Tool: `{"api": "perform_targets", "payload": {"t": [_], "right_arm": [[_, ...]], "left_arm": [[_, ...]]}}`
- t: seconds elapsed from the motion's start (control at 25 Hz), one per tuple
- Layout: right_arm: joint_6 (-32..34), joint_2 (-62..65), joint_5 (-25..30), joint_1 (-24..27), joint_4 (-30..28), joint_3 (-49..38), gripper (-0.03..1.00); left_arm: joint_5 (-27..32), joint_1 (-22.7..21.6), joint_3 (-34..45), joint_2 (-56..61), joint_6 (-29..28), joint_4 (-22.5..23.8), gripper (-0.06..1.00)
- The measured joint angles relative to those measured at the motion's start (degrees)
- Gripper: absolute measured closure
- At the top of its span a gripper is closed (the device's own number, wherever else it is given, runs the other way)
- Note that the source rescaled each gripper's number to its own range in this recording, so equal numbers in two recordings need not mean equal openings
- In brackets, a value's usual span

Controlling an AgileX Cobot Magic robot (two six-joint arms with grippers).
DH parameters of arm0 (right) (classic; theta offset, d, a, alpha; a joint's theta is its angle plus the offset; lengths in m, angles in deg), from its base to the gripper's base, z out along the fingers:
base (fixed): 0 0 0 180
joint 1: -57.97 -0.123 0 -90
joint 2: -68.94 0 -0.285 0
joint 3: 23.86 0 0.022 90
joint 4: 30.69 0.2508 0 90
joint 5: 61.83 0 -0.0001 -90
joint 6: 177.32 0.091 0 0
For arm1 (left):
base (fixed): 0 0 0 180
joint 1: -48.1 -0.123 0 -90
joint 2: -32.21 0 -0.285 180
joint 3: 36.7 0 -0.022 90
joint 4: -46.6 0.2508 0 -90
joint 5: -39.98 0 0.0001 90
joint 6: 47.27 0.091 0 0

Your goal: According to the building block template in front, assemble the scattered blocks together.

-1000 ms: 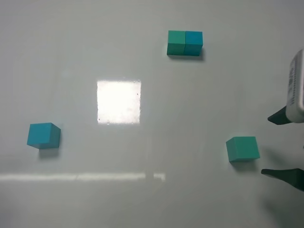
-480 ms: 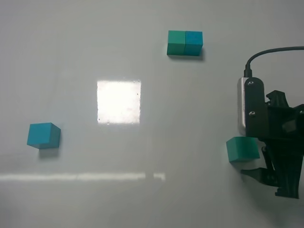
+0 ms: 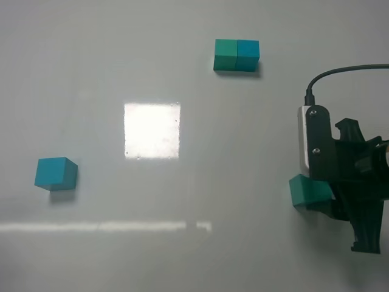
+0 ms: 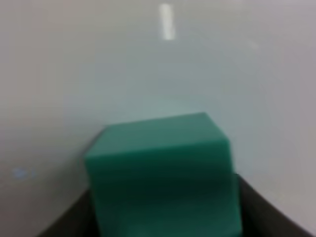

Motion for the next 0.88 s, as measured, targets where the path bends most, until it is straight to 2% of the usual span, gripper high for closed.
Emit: {"api": "perform_targets", "payload": {"t": [0.16, 0.32, 0.64, 0.88], "right_arm": [[-0.25, 0.00, 0.00, -0.13, 0.06, 0.00, 0.97], [0.20, -0.18, 3.17, -3.66, -1.32, 2.16, 0.97], [9.06, -3.83, 12.66, -13.21, -5.14, 15.40, 0.97], [16.66, -11.74, 14.26, -21.22, -9.53, 22.50, 0.97]], "left_arm": [[0.00, 0.00, 0.00, 0.00, 0.00, 0.00, 0.18], [0.00, 0.00, 0.00, 0.00, 0.00, 0.00, 0.18], [0.00, 0.00, 0.00, 0.00, 0.00, 0.00, 0.18], [-0.01, 0.00, 0.00, 0.00, 0.00, 0.00, 0.18]]}}
